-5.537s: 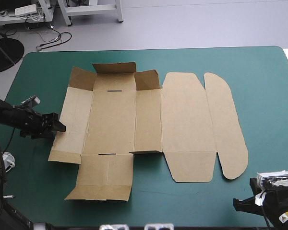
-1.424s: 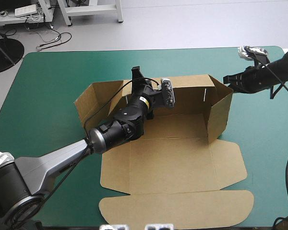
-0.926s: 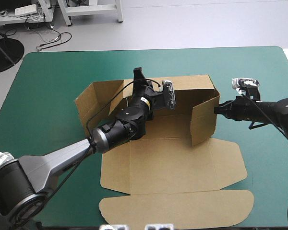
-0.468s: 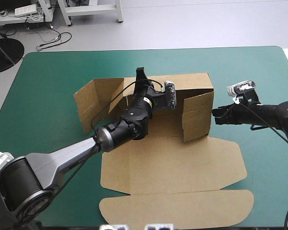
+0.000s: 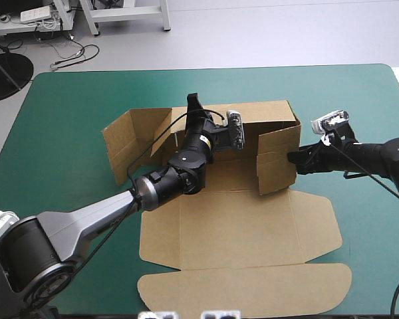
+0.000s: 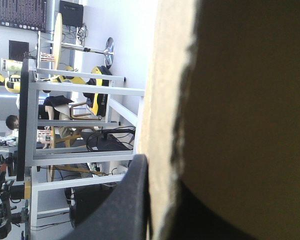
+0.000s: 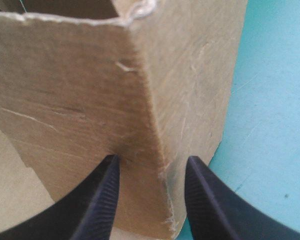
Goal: Fold the box
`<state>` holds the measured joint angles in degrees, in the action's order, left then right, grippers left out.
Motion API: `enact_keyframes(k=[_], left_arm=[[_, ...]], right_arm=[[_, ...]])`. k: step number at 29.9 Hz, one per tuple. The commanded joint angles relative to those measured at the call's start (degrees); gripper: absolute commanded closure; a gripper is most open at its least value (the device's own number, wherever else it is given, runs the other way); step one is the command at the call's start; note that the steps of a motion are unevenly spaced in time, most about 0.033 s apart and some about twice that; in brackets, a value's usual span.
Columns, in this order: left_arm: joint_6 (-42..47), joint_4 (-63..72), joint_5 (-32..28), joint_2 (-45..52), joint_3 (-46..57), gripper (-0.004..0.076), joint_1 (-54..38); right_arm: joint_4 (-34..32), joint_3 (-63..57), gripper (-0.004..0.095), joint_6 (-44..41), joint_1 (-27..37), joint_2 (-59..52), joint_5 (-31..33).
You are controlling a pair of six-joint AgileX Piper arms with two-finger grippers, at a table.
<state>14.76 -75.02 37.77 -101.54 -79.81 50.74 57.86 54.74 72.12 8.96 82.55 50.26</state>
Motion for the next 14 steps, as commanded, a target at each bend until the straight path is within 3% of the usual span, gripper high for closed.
enact_keyframes(k=[1, 11, 14], left_arm=[[2.5, 0.5, 1.0, 2.2, -0.9, 0.0734, 0.3], [2.5, 0.3, 0.9, 2.2, -0.9, 0.0734, 0.4], [2.5, 0.3, 0.5, 2.2, -0.9, 0.0734, 0.9]], right_arm=[[4.4, 1.5, 0.0508, 2.3, 0.1, -0.6, -1.1], [11.9, 1.5, 0.0509, 5.3, 0.1, 8.4, -0.1], [15.5, 1.5, 0.0586, 8.3, 0.0, 9.2, -0.7]])
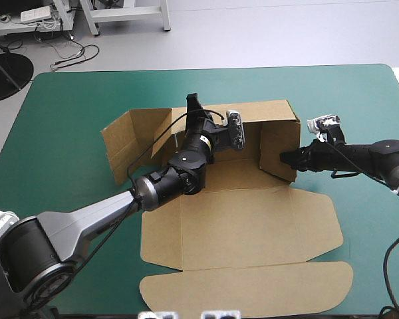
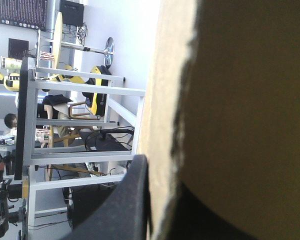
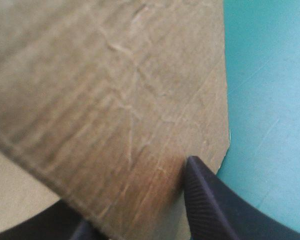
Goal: Fold the box
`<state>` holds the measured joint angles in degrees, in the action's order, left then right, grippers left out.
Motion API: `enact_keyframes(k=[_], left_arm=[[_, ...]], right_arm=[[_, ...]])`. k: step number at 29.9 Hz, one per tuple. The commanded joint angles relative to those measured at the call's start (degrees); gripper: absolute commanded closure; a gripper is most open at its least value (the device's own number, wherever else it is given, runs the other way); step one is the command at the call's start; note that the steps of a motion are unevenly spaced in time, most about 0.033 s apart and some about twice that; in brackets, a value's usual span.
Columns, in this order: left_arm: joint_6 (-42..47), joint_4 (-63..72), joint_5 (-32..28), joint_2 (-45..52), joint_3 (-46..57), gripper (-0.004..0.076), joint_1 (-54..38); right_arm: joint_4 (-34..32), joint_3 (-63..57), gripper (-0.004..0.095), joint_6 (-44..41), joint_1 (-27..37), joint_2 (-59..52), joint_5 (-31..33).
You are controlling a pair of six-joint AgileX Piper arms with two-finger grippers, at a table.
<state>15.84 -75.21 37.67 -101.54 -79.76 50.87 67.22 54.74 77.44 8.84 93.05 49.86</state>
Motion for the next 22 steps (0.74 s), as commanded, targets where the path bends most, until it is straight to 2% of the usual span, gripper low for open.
enact_keyframes(k=[1, 3, 4, 14, 18, 22], left_arm=[[1.5, 0.5, 0.4, 2.2, -1.0, 0.0734, 1.1], [1.5, 0.5, -0.5, 2.2, -1.0, 0.0734, 1.2], [1.5, 0.6, -0.7, 2.2, -1.0, 0.0734, 1.2], [1.5, -1.7, 0.9, 2.2, -1.0, 0.0713, 1.2], [1.5, -1.9, 0.9, 2.1, -1.0, 0.0602, 1.1], [1.5, -2.4, 0.8, 2.1, -1.0, 0.0407, 1.1]], right_arm=[[6.6, 1.5, 0.0669, 3.7, -0.2, -1.3, -1.2], [7.3, 1.5, 0.0893, 4.4, -1.2, -1.3, -2.2], [7.7, 1.5, 0.0917, 4.7, -1.7, -1.3, -2.6], [6.8, 1.5, 0.0908, 4.8, -5.4, -1.3, -3.1], [4.5, 1.6, 0.0908, 3.0, -5.4, -1.3, -3.0], [1.2, 1.6, 0.0908, 0.6, -5.4, -1.3, -2.9]])
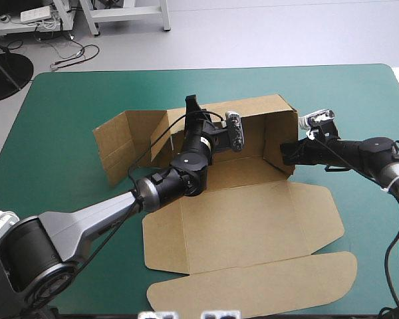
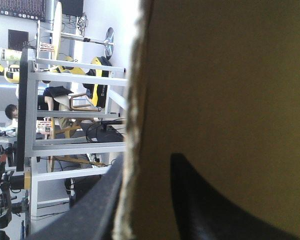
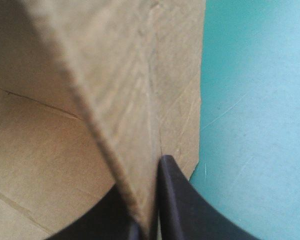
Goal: Fold the box
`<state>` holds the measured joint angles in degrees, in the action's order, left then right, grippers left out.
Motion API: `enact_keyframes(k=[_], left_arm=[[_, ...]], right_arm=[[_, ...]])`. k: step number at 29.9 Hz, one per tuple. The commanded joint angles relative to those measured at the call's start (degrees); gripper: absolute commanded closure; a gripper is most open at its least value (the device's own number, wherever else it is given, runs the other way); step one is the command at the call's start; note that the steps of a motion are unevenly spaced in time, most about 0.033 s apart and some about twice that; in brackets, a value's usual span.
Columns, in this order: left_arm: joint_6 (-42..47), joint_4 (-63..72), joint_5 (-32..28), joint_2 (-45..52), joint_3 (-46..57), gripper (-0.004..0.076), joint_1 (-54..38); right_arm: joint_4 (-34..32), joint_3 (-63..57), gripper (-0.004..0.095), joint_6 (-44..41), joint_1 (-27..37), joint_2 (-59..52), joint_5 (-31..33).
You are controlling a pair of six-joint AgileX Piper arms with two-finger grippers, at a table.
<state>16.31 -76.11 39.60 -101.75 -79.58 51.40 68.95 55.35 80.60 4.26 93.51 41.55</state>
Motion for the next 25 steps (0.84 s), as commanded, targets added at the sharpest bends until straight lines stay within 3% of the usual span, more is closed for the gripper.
enact_keyframes(k=[1, 4, 20, 22, 25], left_arm=[[1.0, -2.5, -1.1, 2.3, -1.2, 0.0359, 0.6], [1.0, -4.7, -1.0, 2.3, -1.2, 0.0286, 0.6], [6.7, -12.3, 13.9, 6.4, -9.3, 0.0302, 20.0], [6.7, -12.5, 14.8, 8.0, -10.0, 0.0332, 21.8], [6.7, -13.5, 15.1, 10.8, -11.2, 0.0495, 22.3]], right_arm=[[-1.5, 1.0, 0.0908, -3.2, -0.8, -1.8, 5.4], [-2.9, 1.0, 0.0908, -5.0, -0.8, -1.8, 5.4], [-5.0, 1.1, 0.0908, -9.2, -0.8, -2.0, 5.5], [-5.0, 1.1, 0.0908, -9.6, -0.8, -2.0, 5.7], [-5.5, 1.1, 0.0908, -10.9, -0.8, -2.1, 5.7]])
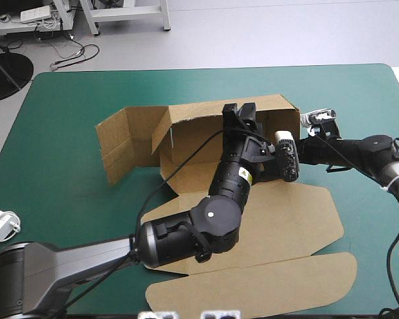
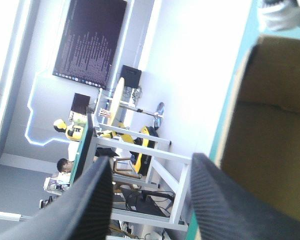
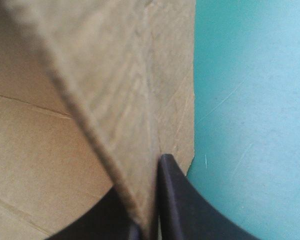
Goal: Fold the box
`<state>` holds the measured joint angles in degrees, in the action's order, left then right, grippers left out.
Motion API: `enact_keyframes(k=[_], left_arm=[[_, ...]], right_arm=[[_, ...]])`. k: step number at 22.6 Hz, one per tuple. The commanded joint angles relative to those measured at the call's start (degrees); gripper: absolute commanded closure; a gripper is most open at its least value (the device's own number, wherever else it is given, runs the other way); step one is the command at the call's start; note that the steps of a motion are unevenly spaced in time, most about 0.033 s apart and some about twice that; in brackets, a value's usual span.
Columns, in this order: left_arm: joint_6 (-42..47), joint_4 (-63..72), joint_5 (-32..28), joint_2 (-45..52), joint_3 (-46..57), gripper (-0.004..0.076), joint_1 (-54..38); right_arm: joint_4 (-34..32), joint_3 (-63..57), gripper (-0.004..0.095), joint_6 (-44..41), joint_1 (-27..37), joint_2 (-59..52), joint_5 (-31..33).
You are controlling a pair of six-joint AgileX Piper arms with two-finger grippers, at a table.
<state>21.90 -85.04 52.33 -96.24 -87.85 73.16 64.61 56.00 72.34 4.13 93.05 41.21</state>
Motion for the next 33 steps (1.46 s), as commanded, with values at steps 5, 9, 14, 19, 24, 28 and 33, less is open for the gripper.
enact_keyframes(k=[5, 9, 14, 19, 24, 28, 33], left_arm=[[0.8, -3.3, 2.9, 9.2, -6.5, 0.0721, -5.9], [0.7, 7.5, 2.9, 12.3, -10.6, 0.0722, -18.0], [0.7, 22.2, 6.8, 16.8, -11.5, 0.0721, -37.7], [-11.0, 55.1, 12.7, 21.7, -11.4, 0.0722, -62.1], [-18.2, 63.8, 19.3, 27.8, -2.0, 0.0722, -67.7], [-18.2, 68.6, 16.7, 35.5, 11.9, 0.0722, -67.7], [-18.2, 74.7, 12.0, 43.4, 22.9, 0.0722, -67.7]], right_arm=[[-5.2, 0.8, 0.0908, -8.8, -1.4, -3.4, 5.1], [-15.7, 5.1, 0.0908, -21.7, -5.3, -5.8, 3.9], [-30.3, 14.0, 0.0908, -42.8, -11.1, -5.9, 9.6], [-42.3, 24.8, 0.0908, -63.0, -15.2, -4.7, 17.6], [-43.9, 27.2, 0.0904, -66.0, -15.5, 5.9, 20.5], [-44.3, 27.2, 0.0864, -66.0, -15.6, 10.2, 17.2], [-44.5, 27.9, 0.0613, -63.3, -15.6, 11.1, 13.2]])
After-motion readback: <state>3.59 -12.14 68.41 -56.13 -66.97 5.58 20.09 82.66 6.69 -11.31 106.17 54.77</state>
